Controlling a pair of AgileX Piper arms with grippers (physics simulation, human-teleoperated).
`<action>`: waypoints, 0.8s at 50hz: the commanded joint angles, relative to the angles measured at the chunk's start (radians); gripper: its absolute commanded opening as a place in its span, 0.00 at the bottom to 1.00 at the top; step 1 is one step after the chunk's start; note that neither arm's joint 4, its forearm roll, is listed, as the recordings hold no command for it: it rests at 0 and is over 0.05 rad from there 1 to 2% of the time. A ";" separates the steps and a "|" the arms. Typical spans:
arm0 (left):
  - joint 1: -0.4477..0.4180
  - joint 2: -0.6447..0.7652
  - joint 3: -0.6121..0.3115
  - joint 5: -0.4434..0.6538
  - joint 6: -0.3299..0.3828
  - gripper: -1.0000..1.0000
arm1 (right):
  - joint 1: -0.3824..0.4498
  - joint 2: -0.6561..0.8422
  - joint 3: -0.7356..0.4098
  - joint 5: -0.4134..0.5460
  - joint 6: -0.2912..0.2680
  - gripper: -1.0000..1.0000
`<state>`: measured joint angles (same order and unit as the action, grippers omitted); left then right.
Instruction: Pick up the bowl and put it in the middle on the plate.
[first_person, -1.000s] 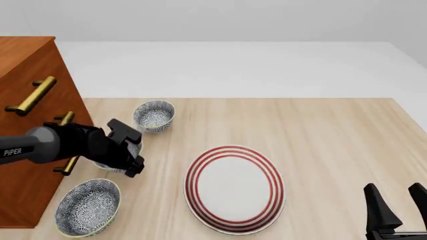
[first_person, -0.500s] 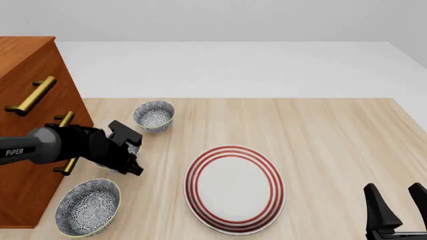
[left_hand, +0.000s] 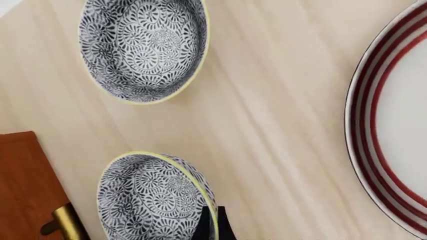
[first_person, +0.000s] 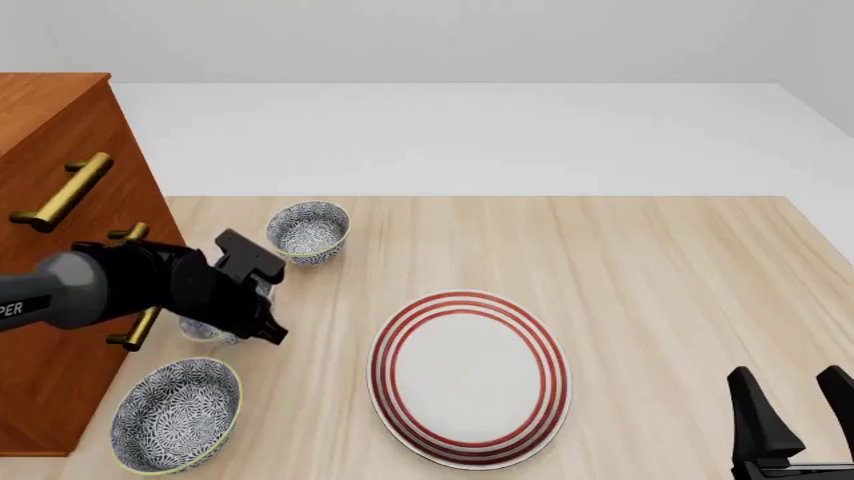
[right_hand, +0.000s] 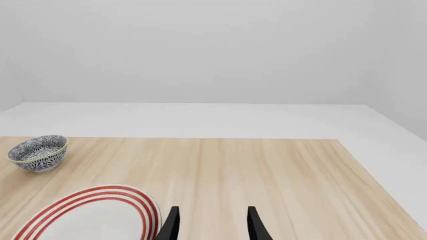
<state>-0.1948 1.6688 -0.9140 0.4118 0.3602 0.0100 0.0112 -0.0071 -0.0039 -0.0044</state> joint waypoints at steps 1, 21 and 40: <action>-0.026 -0.041 -0.017 0.032 -0.007 0.00 | 0.000 0.000 0.000 0.000 0.000 1.00; -0.087 -0.117 -0.024 0.082 -0.025 0.00 | 0.000 0.000 0.000 0.000 0.000 1.00; -0.216 -0.183 -0.076 0.164 -0.062 0.00 | 0.000 0.000 0.000 0.000 0.000 1.00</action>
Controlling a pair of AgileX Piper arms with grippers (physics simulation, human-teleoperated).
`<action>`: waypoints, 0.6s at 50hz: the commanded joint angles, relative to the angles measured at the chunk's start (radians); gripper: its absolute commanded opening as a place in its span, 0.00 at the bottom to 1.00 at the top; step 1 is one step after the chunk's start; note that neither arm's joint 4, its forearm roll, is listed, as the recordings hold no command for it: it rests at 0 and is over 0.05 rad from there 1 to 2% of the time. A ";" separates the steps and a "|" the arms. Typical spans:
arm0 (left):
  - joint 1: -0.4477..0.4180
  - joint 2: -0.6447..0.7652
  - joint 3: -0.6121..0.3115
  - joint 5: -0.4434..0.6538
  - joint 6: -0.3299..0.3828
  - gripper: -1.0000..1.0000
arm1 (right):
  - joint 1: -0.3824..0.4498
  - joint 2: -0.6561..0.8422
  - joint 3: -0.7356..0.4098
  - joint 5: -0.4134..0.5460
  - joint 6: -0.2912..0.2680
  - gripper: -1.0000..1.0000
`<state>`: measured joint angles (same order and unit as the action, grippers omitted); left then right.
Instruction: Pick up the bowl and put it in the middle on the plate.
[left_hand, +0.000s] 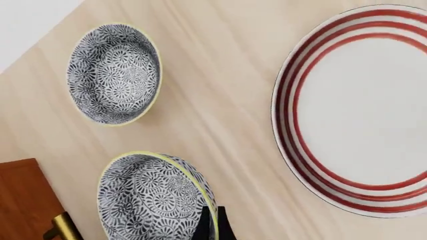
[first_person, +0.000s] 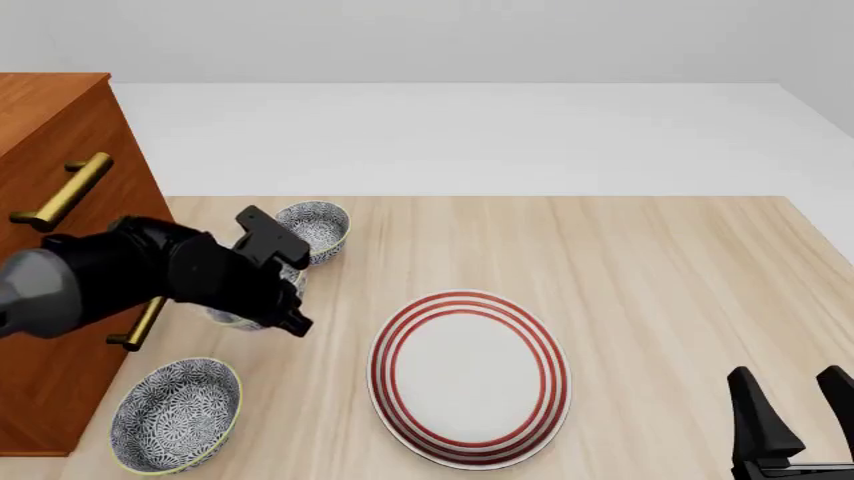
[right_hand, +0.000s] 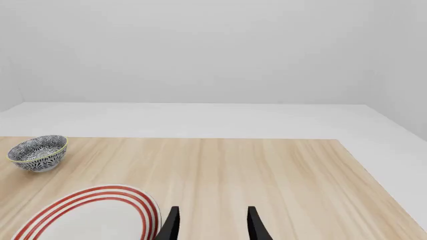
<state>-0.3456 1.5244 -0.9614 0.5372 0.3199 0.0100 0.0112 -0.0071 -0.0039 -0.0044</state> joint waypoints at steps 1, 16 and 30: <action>-0.071 -0.039 -0.031 0.038 -0.030 0.00 | 0.000 0.000 0.000 0.000 0.000 1.00; -0.173 -0.036 -0.082 0.050 -0.058 0.00 | 0.000 0.000 0.000 0.000 0.000 1.00; -0.275 0.021 -0.172 0.061 -0.070 0.00 | 0.000 0.000 0.000 0.000 0.000 1.00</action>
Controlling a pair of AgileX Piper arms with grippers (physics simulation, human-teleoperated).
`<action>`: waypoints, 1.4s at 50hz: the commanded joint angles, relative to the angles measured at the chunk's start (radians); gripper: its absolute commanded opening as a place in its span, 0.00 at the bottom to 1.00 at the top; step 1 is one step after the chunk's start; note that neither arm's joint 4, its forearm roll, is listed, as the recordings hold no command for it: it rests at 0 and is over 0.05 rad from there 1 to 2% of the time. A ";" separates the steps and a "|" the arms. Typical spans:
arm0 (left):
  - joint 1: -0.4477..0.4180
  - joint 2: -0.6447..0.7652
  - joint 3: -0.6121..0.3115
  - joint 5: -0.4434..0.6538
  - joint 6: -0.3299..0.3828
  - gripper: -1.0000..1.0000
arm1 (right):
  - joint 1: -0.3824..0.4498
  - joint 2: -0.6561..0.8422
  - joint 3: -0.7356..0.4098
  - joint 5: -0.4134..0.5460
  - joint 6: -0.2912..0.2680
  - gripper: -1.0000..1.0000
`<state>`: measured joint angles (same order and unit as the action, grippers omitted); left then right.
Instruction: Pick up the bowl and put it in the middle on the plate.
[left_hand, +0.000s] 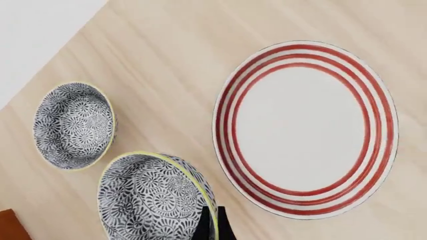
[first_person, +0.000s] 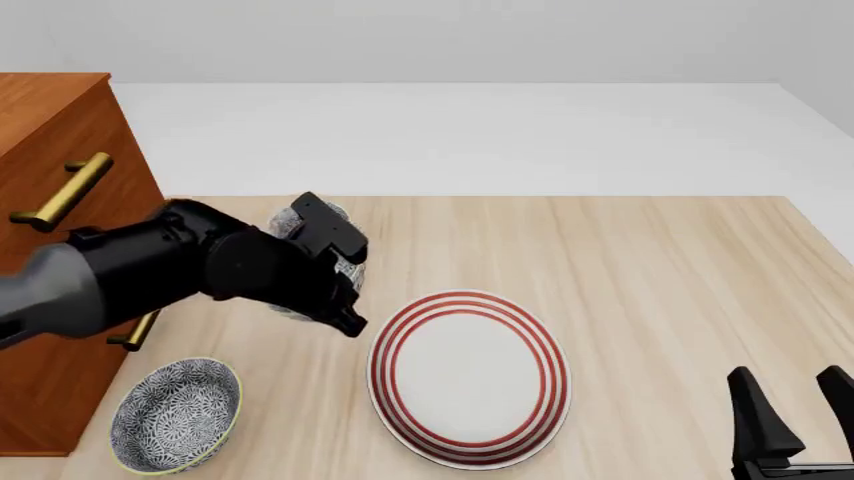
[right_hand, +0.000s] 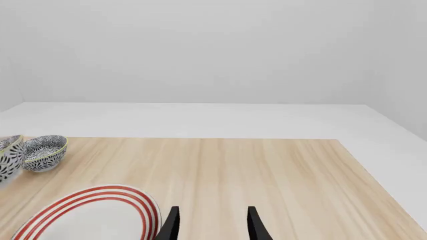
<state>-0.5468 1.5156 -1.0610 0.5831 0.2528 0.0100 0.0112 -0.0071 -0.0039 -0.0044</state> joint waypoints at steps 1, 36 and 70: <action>-0.080 0.033 -0.079 0.018 -0.005 0.00 | 0.000 0.000 0.000 0.000 -0.001 1.00; -0.272 0.187 -0.238 0.012 -0.039 0.00 | 0.000 0.000 0.000 0.000 0.000 1.00; -0.398 0.267 -0.210 -0.036 -0.053 0.00 | 0.000 0.000 0.000 0.000 0.000 1.00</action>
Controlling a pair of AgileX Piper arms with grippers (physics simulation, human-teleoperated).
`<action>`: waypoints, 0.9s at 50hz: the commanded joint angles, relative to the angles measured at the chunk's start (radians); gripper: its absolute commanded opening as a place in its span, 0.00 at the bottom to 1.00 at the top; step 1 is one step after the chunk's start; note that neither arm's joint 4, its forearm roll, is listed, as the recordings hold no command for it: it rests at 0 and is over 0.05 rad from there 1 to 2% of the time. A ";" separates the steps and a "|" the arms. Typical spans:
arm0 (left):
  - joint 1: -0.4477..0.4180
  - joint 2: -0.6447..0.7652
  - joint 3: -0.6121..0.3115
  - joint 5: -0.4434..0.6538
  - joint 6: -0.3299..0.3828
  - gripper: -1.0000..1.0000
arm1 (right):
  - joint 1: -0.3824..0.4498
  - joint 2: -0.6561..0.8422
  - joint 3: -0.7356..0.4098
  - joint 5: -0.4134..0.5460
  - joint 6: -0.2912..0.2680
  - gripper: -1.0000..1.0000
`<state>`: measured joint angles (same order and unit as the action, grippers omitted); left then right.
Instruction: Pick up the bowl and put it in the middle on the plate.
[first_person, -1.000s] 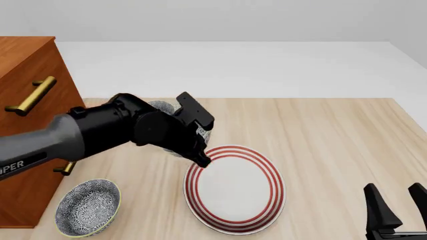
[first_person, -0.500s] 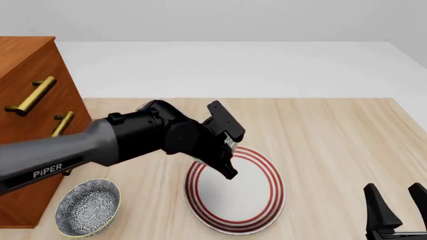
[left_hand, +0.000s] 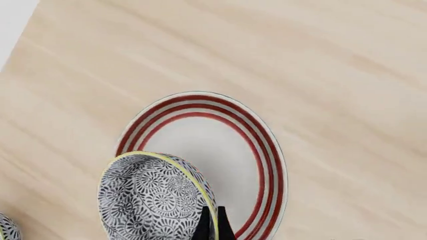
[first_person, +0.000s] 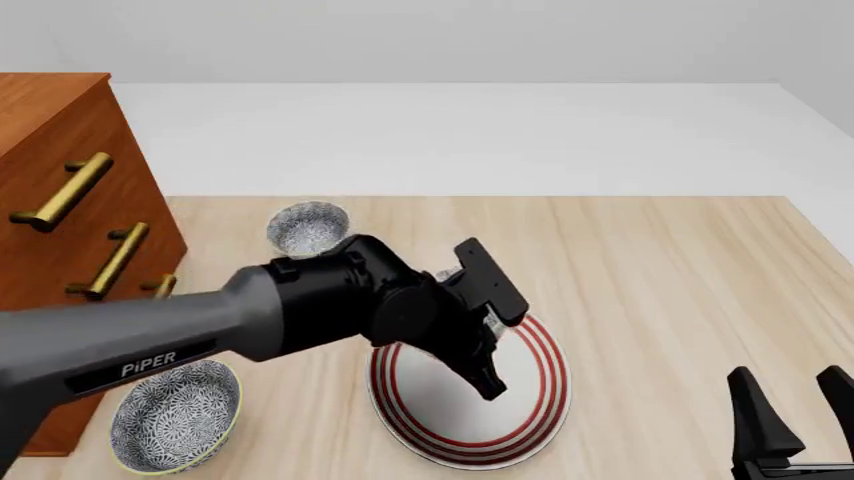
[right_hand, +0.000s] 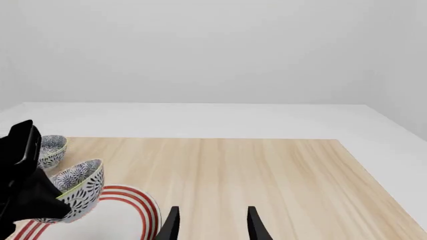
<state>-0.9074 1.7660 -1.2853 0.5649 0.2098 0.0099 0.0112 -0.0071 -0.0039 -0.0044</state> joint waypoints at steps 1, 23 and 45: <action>-0.041 0.020 0.016 -0.020 -0.015 0.00 | 0.000 0.000 0.000 0.000 0.000 1.00; -0.080 0.061 0.076 -0.065 -0.049 0.00 | 0.000 0.000 0.000 0.000 0.000 1.00; -0.064 0.078 0.105 -0.087 -0.071 0.00 | 0.000 0.000 0.000 0.000 0.000 1.00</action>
<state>-0.9750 1.8396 -1.1888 0.4860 0.1441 0.0099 0.0111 -0.0071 -0.0039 -0.0043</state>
